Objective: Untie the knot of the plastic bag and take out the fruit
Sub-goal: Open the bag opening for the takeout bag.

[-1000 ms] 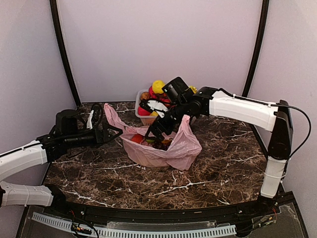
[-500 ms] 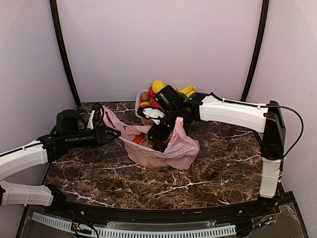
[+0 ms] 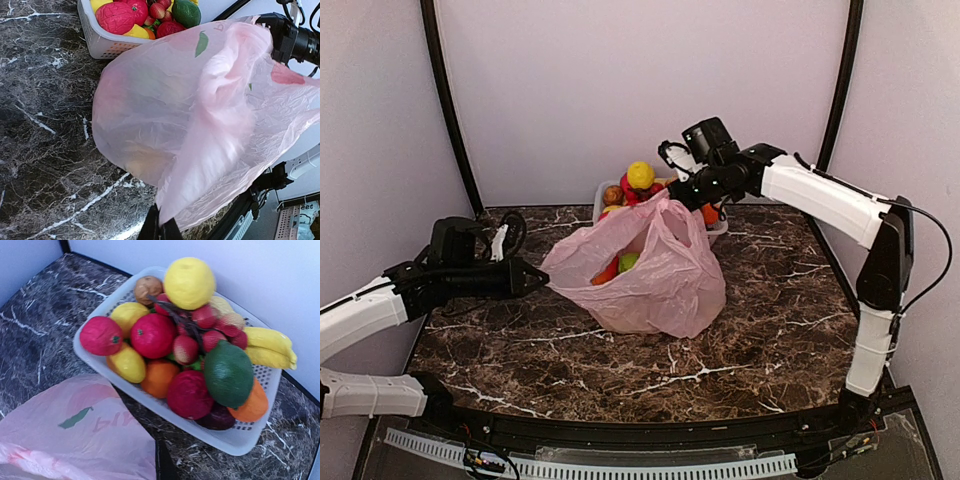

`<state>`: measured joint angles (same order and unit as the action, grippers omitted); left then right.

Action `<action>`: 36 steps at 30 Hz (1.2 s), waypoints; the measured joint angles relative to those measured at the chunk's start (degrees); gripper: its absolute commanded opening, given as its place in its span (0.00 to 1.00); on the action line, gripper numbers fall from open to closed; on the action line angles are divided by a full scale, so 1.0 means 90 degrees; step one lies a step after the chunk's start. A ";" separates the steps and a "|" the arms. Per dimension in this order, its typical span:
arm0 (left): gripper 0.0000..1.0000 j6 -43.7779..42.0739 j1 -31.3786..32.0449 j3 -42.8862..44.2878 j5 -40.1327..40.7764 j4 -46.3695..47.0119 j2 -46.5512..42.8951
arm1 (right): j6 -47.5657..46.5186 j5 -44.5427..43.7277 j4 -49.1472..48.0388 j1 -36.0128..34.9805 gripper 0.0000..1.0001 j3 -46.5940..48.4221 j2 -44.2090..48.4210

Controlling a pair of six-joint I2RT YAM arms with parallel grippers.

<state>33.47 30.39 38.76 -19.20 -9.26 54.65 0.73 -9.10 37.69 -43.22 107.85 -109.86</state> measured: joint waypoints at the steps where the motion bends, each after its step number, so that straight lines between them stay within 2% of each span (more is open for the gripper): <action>1: 0.01 -0.0095 0.0000 0.0073 0.0078 -0.0206 -0.0051 | 0.0117 0.0053 0.0000 0.0223 0.00 0.0007 0.0068; 10: 0.01 -0.0651 0.0024 0.0350 0.0597 -0.1474 -0.0602 | 0.0816 0.0954 -0.0143 0.1224 0.00 -0.0240 0.0517; 12: 0.07 -0.0721 0.0024 0.0350 0.0568 -0.1600 -0.0605 | 0.0814 0.1379 -0.0304 0.1277 0.00 -0.0340 0.0600; 14: 0.21 -0.0804 0.0027 0.0379 0.0534 -0.1681 -0.0578 | 0.0772 0.1829 -0.0459 0.1253 0.00 -0.0410 0.0644; 15: 0.38 -0.0865 0.0027 0.0435 0.0517 -0.1729 -0.0546 | 0.0736 0.2072 -0.0537 0.1224 0.00 -0.0454 0.0665; 16: 0.46 -0.0899 0.0027 0.0542 0.0495 -0.1807 -0.0500 | 0.0687 0.2290 -0.0597 0.1200 0.00 -0.0491 0.0682; 17: 0.60 -0.0971 0.0027 0.0675 0.0466 -0.1853 -0.0447 | 0.0631 0.2475 -0.0636 0.1173 0.00 -0.0520 0.0697; 19: 0.75 -0.1112 0.0027 0.0988 0.0403 -0.1950 -0.0345 | 0.0532 0.2754 -0.0692 0.1117 0.00 -0.0554 0.0707; 22: 0.87 -0.1304 0.0027 0.1656 0.0262 -0.1989 -0.0092 | 0.0406 0.3053 -0.0743 0.1018 0.00 -0.0571 0.0707; 27: 0.94 -0.1494 0.0027 0.2560 -0.0148 -0.1732 0.0641 | 0.0313 0.3276 -0.0877 0.0826 0.00 -0.0583 0.0707; 36: 0.99 -0.1260 0.0143 0.2691 -0.0755 -0.0828 0.1897 | 0.0333 0.3361 -0.1003 0.0498 0.00 -0.0619 0.0707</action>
<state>22.13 31.68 62.98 -26.00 -16.71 71.72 3.73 21.15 28.67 -38.74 102.28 -103.50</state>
